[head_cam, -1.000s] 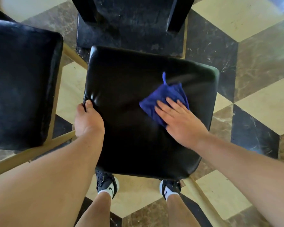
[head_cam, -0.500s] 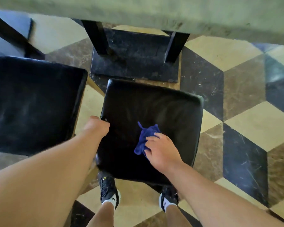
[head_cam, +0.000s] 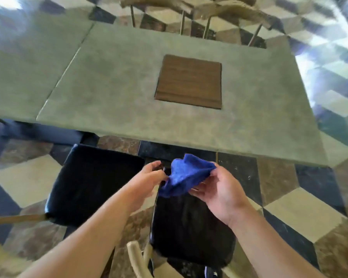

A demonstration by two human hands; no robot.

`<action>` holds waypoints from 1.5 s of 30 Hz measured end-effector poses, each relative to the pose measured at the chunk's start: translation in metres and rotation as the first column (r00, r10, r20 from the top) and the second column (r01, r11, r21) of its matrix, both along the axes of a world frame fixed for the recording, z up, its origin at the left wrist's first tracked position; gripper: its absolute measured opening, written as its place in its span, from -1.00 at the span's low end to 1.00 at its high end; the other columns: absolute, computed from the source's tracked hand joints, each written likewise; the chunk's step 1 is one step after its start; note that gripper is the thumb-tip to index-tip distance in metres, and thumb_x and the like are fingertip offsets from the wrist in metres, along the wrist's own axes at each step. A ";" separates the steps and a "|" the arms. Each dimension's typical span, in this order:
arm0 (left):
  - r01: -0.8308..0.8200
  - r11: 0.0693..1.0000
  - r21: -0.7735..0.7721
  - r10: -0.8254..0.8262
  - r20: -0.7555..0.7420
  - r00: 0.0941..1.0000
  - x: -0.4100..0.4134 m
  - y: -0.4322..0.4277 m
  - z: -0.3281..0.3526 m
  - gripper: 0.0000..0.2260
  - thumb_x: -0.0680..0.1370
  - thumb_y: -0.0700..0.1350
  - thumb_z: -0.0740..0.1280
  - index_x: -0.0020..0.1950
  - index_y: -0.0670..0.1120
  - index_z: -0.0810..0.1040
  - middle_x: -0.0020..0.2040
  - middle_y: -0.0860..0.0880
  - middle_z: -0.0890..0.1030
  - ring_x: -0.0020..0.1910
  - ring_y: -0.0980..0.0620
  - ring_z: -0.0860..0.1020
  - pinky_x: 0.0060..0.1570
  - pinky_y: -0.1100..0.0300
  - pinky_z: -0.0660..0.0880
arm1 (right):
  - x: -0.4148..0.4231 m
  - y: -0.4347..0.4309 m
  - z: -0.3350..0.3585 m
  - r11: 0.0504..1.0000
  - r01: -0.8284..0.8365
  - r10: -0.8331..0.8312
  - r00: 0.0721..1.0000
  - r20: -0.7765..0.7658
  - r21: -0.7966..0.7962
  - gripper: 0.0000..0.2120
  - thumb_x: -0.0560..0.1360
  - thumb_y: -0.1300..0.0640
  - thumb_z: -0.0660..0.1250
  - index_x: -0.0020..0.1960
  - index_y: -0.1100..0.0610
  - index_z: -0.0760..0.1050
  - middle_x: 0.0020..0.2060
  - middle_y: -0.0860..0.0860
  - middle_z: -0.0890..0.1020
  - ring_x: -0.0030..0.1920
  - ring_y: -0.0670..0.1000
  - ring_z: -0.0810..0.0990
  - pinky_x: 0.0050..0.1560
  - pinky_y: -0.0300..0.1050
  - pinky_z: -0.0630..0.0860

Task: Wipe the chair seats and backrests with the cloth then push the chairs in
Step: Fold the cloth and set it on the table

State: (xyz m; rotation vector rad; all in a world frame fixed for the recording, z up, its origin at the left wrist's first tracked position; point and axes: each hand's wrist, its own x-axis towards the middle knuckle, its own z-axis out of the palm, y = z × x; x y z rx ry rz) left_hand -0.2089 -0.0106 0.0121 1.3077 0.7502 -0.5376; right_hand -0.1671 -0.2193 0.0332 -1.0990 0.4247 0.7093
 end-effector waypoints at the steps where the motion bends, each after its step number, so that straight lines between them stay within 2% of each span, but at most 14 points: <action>1: -0.024 0.997 -0.068 0.025 0.014 1.000 0.000 0.011 0.022 -0.28 0.37 -0.07 0.46 0.55 0.03 0.42 0.25 -0.06 0.65 0.11 0.01 0.61 0.13 0.07 0.51 | 0.002 0.009 0.020 0.999 0.009 -0.009 1.000 -0.001 0.035 -0.65 0.62 0.12 0.11 0.26 0.22 0.55 0.15 0.28 0.62 0.09 0.27 0.61 0.17 0.20 0.49; 4: 0.001 0.951 -0.311 0.010 0.032 0.999 -0.003 0.037 0.075 -0.48 0.33 -0.03 0.56 0.28 -0.05 0.62 0.09 -0.09 0.72 -0.04 -0.05 0.69 0.00 0.07 0.55 | 0.006 0.031 0.074 0.986 0.010 -0.014 1.000 0.027 0.167 -0.49 0.58 0.02 0.09 0.34 0.29 0.56 0.31 0.28 0.60 0.29 0.33 0.59 0.24 0.24 0.51; 8: -0.002 0.963 -0.268 0.044 0.149 0.988 -0.001 0.055 0.122 -0.60 0.53 -0.01 0.50 0.35 -0.08 0.63 0.20 -0.18 0.73 0.06 -0.14 0.74 -0.07 0.01 0.66 | 0.005 0.050 0.125 0.969 -0.055 0.021 0.990 0.143 0.240 -0.39 0.54 -0.21 0.28 0.30 0.28 0.58 0.33 0.34 0.57 0.34 0.36 0.55 0.38 0.41 0.41; 13: -0.115 0.975 0.192 0.006 0.491 0.871 0.012 0.057 0.182 -0.81 0.46 0.07 0.50 0.06 0.21 0.73 0.01 0.03 0.78 0.04 -0.02 0.74 -0.05 0.07 0.61 | 0.005 0.050 0.143 0.998 0.035 -0.048 0.966 0.255 0.056 -0.55 0.51 0.08 0.45 0.34 0.25 0.54 0.22 0.27 0.66 0.20 0.31 0.66 0.15 0.31 0.62; 19: -0.168 0.914 0.370 -0.108 0.619 0.778 0.033 0.045 0.235 -0.82 0.42 0.09 0.49 0.01 0.25 0.70 -0.07 0.13 0.76 -0.06 0.15 0.72 -0.07 0.19 0.55 | 0.010 0.019 0.140 0.967 0.096 -0.010 0.941 0.337 -0.238 -0.73 0.51 0.02 0.45 0.07 0.18 0.54 -0.02 0.10 0.76 0.00 0.09 0.75 -0.01 0.01 0.64; 23: -0.141 0.880 0.454 -0.185 0.602 0.777 0.051 0.026 0.255 -0.88 0.59 -0.04 0.52 0.10 0.16 0.70 -0.02 0.07 0.76 0.02 -0.02 0.72 0.07 -0.06 0.65 | 0.017 -0.013 0.135 0.835 0.132 0.087 0.927 0.366 -0.534 -0.78 0.55 -0.09 0.40 -0.03 0.07 0.61 -0.22 -0.06 0.74 -0.14 0.04 0.71 -0.03 0.11 0.63; 26: -0.088 0.861 0.500 -0.252 0.570 0.782 0.059 0.005 0.267 -0.89 0.65 -0.02 0.45 0.17 0.11 0.69 0.01 0.05 0.76 0.05 -0.05 0.71 0.18 -0.15 0.62 | 0.023 -0.036 0.138 0.692 0.088 0.231 0.914 0.335 -0.716 -0.57 0.48 -0.31 0.33 -0.20 0.07 0.51 -0.52 -0.15 0.51 -0.44 -0.07 0.47 -0.35 -0.06 0.41; 29: -0.014 0.836 0.549 -0.343 0.542 0.767 0.065 -0.016 0.277 -0.88 0.69 0.01 0.40 0.20 0.12 0.68 0.04 0.05 0.75 0.08 -0.06 0.70 0.25 -0.15 0.57 | 0.029 -0.051 0.140 0.605 0.058 0.364 0.867 0.341 -0.794 -0.61 0.47 -0.37 0.30 -0.09 -0.04 0.49 -0.36 -0.16 0.62 -0.38 -0.14 0.55 -0.35 -0.14 0.43; 33: 0.197 0.671 0.715 -0.627 0.404 0.666 0.067 -0.034 0.289 -0.85 0.69 -0.02 0.39 0.10 0.26 0.66 -0.06 0.14 0.74 -0.09 0.14 0.68 0.00 0.13 0.58 | 0.043 -0.059 0.159 0.656 0.062 0.548 0.645 0.532 -0.752 -0.46 0.45 -0.23 0.41 0.38 -0.36 0.32 0.30 -0.35 0.46 0.16 -0.36 0.46 0.08 -0.27 0.40; 35: 0.307 0.594 0.743 -0.729 0.337 0.596 0.065 -0.039 0.299 -0.74 0.69 -0.04 0.40 0.02 0.38 0.64 -0.08 0.18 0.73 -0.14 0.20 0.66 -0.12 0.28 0.53 | 0.048 -0.053 0.180 0.678 -0.062 0.657 0.498 0.567 -0.732 -0.29 0.40 -0.18 0.43 0.40 -0.57 0.17 0.33 -0.52 0.33 0.31 -0.39 0.32 0.26 -0.23 0.31; 37: 0.375 0.568 0.733 -0.775 0.322 0.544 0.065 -0.040 0.310 -0.74 0.69 -0.05 0.40 0.05 0.38 0.65 -0.03 0.20 0.74 -0.07 0.18 0.68 -0.08 0.29 0.54 | 0.053 -0.042 0.194 0.706 -0.239 0.694 0.425 0.582 -0.667 -0.33 0.37 -0.10 0.47 0.31 -0.60 0.27 0.26 -0.53 0.44 0.27 -0.38 0.42 0.31 -0.24 0.43; 40: 0.408 0.573 0.711 -0.790 0.346 0.506 0.066 -0.039 0.323 -0.79 0.69 -0.05 0.41 0.09 0.32 0.68 0.02 0.21 0.74 -0.02 0.18 0.69 -0.05 0.30 0.56 | 0.056 -0.032 0.198 0.746 -0.460 0.666 0.508 0.546 -0.481 -0.59 0.34 -0.01 0.56 0.18 -0.16 0.63 0.10 -0.08 0.73 0.14 -0.02 0.69 0.26 0.13 0.60; 43: 0.314 0.568 0.760 -0.762 0.342 0.551 0.073 -0.026 0.327 -0.88 0.66 -0.03 0.45 0.05 0.23 0.69 -0.06 0.22 0.74 -0.09 0.21 0.68 -0.14 0.32 0.54 | 0.054 -0.031 0.198 0.770 -0.489 0.637 0.578 0.510 -0.408 -0.60 0.32 -0.07 0.62 0.13 -0.07 0.69 0.06 0.03 0.75 0.11 0.07 0.72 0.27 0.24 0.57; 45: 0.193 0.466 0.863 -0.747 0.268 0.608 0.078 -0.013 0.322 -0.93 0.61 0.06 0.49 0.00 0.24 0.65 -0.11 0.27 0.71 -0.12 0.18 0.65 -0.17 0.29 0.48 | 0.050 -0.028 0.199 0.817 -0.492 0.573 0.640 0.513 -0.299 -0.63 0.39 -0.06 0.59 0.16 0.00 0.69 0.09 0.08 0.74 0.14 0.13 0.71 0.29 0.25 0.56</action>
